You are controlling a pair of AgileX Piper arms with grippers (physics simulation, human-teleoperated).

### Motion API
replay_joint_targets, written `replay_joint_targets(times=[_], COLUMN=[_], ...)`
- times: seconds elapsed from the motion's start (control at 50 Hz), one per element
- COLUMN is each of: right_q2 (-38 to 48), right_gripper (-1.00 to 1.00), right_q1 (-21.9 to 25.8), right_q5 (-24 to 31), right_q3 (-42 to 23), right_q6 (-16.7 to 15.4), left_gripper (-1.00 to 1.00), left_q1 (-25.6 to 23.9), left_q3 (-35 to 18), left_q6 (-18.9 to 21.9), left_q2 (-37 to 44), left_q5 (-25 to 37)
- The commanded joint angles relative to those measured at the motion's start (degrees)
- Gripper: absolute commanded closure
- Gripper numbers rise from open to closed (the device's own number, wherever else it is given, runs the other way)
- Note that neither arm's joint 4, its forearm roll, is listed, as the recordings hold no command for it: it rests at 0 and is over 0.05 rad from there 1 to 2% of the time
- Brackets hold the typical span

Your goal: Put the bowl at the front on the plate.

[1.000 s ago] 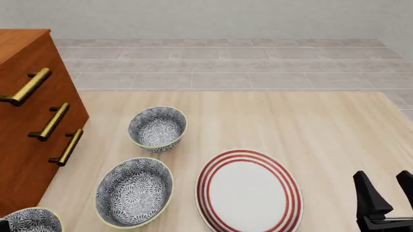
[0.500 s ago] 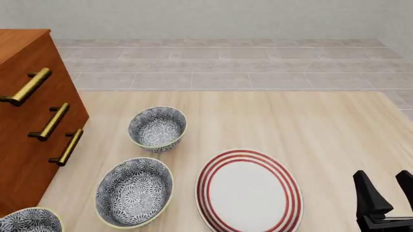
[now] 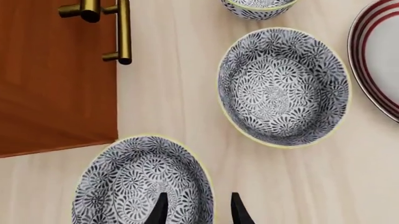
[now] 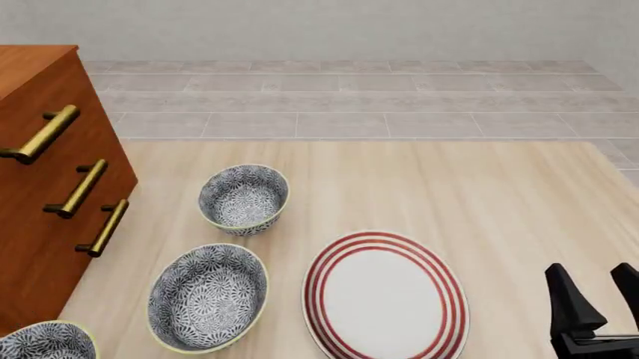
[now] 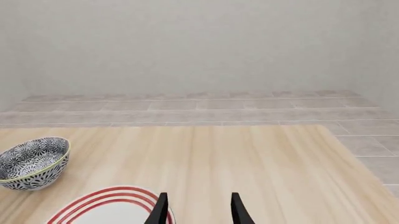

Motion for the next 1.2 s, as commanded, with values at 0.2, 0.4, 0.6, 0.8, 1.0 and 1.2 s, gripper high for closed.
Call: replay_joint_targets(times=[0.2, 0.4, 0.6, 0.8, 1.0, 1.2], right_q2=[-1.14, -1.30, -1.65, -1.96, -1.95, -2.17], right_gripper=[-1.00, -1.00, -1.00, -1.00, -1.00, -1.00], right_q1=[-0.42, -0.40, -0.57, -0.61, -0.72, -0.79], right_q5=[1.10, 1.23, 1.49, 1.69, 1.61, 1.83], right_q3=[-0.02, -0.06, -0.12, -0.09, -0.09, -0.10], right_q6=[-0.17, -0.15, 0.03, 0.20, 0.34, 0.45], left_gripper=[-1.00, -1.00, -1.00, -1.00, -1.00, -1.00], left_q1=[0.42, 0.06, 0.44, 0.59, 0.43, 1.64], left_q3=[7.91, 9.94, 11.81, 12.45, 12.49, 12.48], left_q6=[-2.08, -3.56, -4.77, -6.17, -8.35, -6.87], left_q2=[3.56, 4.76, 5.26, 6.92, 8.14, 13.09], left_q5=[-7.57, -9.11, -9.33, -10.09, -9.19, -12.53])
